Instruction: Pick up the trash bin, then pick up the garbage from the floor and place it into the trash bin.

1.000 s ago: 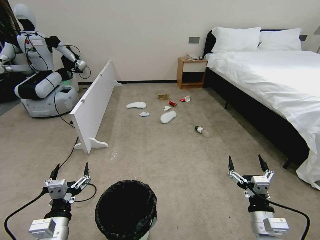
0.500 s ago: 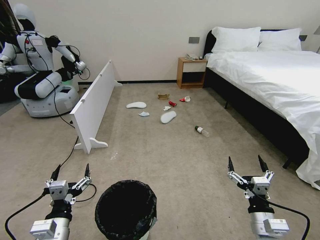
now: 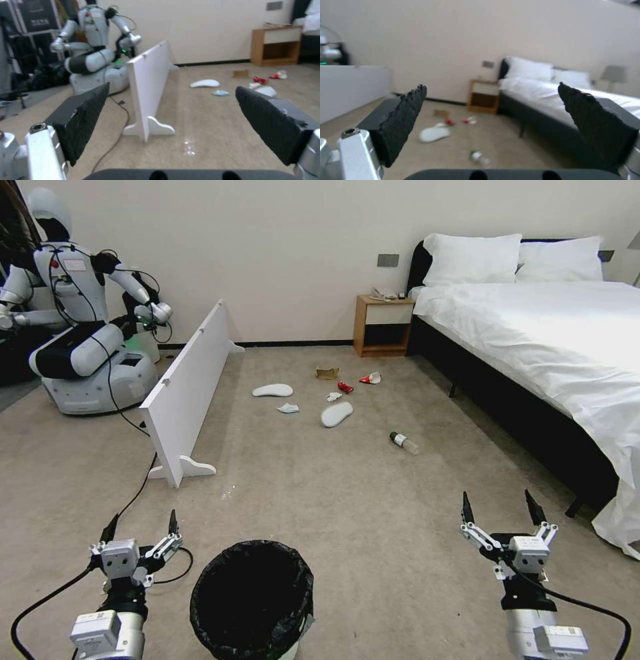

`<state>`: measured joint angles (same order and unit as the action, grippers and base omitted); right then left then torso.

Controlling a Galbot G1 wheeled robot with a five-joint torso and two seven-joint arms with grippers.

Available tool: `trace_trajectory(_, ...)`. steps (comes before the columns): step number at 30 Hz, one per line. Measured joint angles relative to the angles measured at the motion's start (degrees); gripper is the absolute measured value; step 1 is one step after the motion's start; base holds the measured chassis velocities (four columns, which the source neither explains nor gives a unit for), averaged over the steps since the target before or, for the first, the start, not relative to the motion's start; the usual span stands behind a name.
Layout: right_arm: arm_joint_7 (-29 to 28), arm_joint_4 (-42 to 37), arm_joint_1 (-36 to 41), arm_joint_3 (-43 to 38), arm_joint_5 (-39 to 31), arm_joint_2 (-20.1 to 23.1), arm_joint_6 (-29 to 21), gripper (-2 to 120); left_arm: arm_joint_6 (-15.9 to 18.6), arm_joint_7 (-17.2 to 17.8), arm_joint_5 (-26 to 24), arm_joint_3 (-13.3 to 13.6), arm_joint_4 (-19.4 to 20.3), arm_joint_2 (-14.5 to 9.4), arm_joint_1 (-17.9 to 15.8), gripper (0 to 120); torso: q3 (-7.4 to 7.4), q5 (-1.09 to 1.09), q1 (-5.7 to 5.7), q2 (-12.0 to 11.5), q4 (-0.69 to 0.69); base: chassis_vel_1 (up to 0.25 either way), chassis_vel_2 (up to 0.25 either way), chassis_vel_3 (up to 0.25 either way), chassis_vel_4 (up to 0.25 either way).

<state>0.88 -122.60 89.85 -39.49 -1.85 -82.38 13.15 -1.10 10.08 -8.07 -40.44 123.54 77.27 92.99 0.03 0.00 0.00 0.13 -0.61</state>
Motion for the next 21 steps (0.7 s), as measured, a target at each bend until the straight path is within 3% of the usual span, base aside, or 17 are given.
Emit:
trace_trajectory(7, 1.5, 0.55, -0.28, -0.55, -0.51, -0.13, -2.42, 100, 1.51, -4.16, -3.4, -0.28, -1.05, 0.1, 2.15, 100, 0.0, 0.0, 0.0, 0.0, 0.0, 0.0, 0.0, 0.0, 0.0)
trace_trajectory(9, 1.92, 1.05, 0.68, -1.57, 0.44, -0.34, -2.05, 100, 5.89, -5.28, -6.86, 0.48, -0.91, -0.67, 4.67, 100, 0.0, 0.0, 0.0, 0.0, 0.0, 0.0, 0.0, 0.0, 0.0)
trace_trajectory(21, 1.93, 0.99, 2.43, -2.94, 2.47, -1.72, 1.3, 100, 11.02, -4.94, -9.6, 3.31, -2.48, -0.52, 6.45, 100, 0.0, 0.01, 0.0, 0.0, -0.01, 0.0, 0.0, 0.0, 0.0)
